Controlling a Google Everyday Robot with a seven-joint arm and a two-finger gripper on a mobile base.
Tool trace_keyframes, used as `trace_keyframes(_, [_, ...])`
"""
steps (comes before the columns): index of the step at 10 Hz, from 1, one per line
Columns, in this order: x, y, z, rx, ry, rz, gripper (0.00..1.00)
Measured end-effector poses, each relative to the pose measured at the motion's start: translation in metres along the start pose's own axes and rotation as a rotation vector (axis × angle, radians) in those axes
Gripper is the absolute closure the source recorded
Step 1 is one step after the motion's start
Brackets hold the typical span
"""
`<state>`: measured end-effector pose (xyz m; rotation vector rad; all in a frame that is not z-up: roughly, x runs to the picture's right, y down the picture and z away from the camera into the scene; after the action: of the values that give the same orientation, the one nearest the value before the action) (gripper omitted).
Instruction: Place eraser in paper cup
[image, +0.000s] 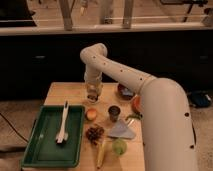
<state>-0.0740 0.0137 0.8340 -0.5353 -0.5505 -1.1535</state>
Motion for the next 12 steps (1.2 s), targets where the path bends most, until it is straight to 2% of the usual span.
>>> trace_keyframes(5, [0.009, -0.018, 0.000, 0.005, 0.023, -0.010, 0.98])
trace_keyframes(6, [0.011, -0.022, 0.001, 0.001, 0.027, -0.012, 0.91])
trace_keyframes(9, [0.015, -0.022, 0.006, -0.022, 0.022, -0.006, 0.61])
trace_keyframes(10, [0.017, -0.021, 0.008, -0.026, 0.019, -0.001, 0.49])
trace_keyframes(12, [0.021, -0.017, 0.009, -0.027, 0.016, 0.009, 0.31])
